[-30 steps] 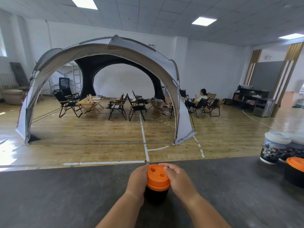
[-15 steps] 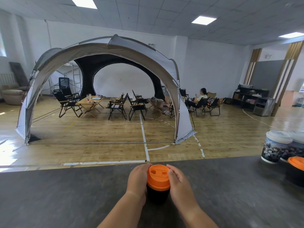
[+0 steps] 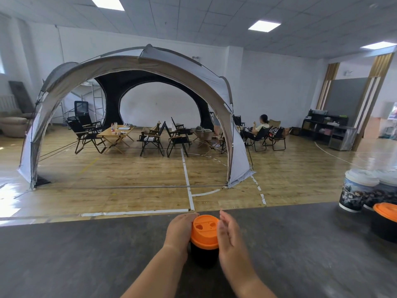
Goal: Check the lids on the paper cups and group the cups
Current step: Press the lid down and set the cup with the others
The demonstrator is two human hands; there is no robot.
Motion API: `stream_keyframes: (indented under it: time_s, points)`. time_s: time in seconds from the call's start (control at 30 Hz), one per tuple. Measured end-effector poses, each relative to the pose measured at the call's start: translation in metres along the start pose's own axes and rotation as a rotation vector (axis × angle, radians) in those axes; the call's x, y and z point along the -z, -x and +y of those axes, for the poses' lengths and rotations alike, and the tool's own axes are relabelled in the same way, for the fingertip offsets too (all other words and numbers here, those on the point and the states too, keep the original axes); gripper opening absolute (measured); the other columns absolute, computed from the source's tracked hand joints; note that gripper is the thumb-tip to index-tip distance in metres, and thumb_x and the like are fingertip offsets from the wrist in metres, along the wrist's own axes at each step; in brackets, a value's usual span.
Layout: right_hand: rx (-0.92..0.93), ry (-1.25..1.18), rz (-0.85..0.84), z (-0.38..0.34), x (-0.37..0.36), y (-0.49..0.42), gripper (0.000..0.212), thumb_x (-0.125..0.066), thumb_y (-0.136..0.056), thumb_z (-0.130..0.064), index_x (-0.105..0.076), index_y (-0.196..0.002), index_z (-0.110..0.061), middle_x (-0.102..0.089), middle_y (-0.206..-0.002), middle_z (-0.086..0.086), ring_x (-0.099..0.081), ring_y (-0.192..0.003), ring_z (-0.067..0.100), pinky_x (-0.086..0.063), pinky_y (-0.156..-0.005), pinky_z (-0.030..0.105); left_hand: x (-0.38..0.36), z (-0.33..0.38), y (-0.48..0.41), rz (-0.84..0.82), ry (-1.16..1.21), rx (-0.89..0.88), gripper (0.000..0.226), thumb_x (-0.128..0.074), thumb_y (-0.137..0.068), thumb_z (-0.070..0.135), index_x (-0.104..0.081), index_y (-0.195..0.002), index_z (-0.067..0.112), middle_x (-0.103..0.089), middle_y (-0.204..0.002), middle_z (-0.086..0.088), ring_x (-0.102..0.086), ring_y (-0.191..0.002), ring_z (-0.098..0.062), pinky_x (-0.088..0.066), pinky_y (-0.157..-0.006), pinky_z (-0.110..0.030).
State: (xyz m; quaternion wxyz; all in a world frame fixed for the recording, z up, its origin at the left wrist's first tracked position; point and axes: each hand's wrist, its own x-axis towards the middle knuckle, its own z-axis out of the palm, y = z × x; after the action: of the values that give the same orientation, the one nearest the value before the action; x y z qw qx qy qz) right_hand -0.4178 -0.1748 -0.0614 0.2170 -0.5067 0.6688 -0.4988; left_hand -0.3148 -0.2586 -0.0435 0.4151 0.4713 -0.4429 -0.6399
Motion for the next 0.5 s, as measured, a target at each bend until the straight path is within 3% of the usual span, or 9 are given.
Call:
stream_keyframes:
  time_s: [0.1,0.27,0.33,0.43,0.5]
  points:
    - [-0.004,-0.001,-0.037,0.000,-0.010,0.006,0.063,-0.021,-0.090,-0.062,-0.022,-0.147,-0.037,-0.036,-0.133,-0.015,-0.039,-0.127,0.007,-0.034,-0.104,0.023,-0.004,-0.002,0.003,0.022,0.036,-0.031,0.012,-0.053,-0.094,0.010,-0.062,-0.085,0.010,-0.064,-0.083,-0.008,-0.059,-0.073,-0.020,-0.049,-0.068,-0.032]
    - [-0.006,-0.039,-0.047,-0.003,-0.007,0.004,0.065,-0.022,-0.087,-0.063,-0.026,-0.145,-0.036,-0.042,-0.132,-0.012,-0.043,-0.122,0.007,-0.036,-0.102,0.024,-0.006,0.001,0.006,0.022,0.021,0.012,0.015,-0.051,-0.095,0.013,-0.061,-0.083,0.010,-0.063,-0.085,-0.010,-0.058,-0.074,-0.021,-0.049,-0.070,-0.034]
    - [-0.001,-0.094,-0.065,-0.011,0.000,0.003,0.062,-0.025,-0.086,-0.064,-0.034,-0.140,-0.035,-0.049,-0.131,-0.010,-0.048,-0.119,0.007,-0.039,-0.099,0.022,-0.008,0.009,0.011,0.012,-0.001,0.039,0.021,-0.048,-0.097,0.019,-0.059,-0.082,0.010,-0.063,-0.084,-0.010,-0.058,-0.076,-0.022,-0.049,-0.075,-0.035]
    - [0.071,-0.219,-0.010,-0.045,0.030,-0.017,0.050,-0.028,-0.094,-0.057,-0.053,-0.125,-0.029,-0.061,-0.113,-0.007,-0.057,-0.107,0.006,-0.042,-0.081,0.013,-0.012,0.037,0.025,-0.092,0.101,-0.002,0.041,-0.042,-0.100,0.040,-0.065,-0.093,0.007,-0.072,-0.093,-0.010,-0.064,-0.094,-0.025,-0.047,-0.090,-0.038]
    - [0.161,-0.266,0.019,-0.076,0.061,-0.040,0.041,-0.033,-0.101,-0.052,-0.062,-0.115,-0.027,-0.064,-0.107,-0.001,-0.059,-0.103,0.014,-0.046,-0.086,0.026,-0.013,0.062,0.038,-0.245,0.198,-0.096,0.048,-0.038,-0.100,0.047,-0.065,-0.110,0.009,-0.072,-0.106,-0.013,-0.064,-0.106,-0.029,-0.046,-0.097,-0.042]
